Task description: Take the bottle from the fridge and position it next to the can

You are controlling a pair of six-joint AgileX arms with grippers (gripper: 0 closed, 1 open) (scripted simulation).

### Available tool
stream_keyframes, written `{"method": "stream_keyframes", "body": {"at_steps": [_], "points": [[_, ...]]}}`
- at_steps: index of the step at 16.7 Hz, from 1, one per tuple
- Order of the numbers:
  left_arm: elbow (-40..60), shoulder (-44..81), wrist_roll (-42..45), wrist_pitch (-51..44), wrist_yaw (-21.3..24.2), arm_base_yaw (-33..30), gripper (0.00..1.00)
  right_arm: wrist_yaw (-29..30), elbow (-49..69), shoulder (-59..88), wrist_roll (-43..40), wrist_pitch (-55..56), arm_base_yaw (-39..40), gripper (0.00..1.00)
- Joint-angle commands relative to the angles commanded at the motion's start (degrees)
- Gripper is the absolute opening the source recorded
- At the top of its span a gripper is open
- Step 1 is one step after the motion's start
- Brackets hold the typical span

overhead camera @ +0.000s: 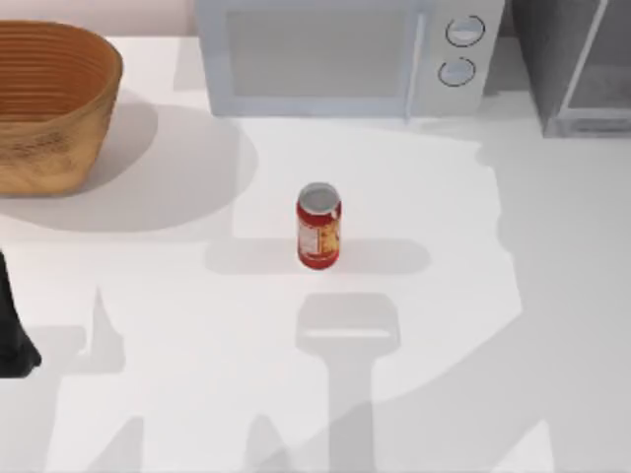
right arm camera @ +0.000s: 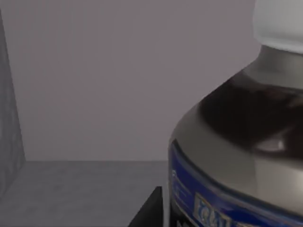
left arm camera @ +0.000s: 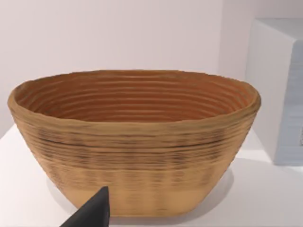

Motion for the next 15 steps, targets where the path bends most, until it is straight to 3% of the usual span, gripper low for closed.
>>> {"method": "stream_keyframes", "body": {"at_steps": [15], "points": [[0.0,0.0,0.0,0.0,0.0,0.0,1.00,-0.1,2.6,-6.9,0.1,-9.4,-0.2,0.00]]}}
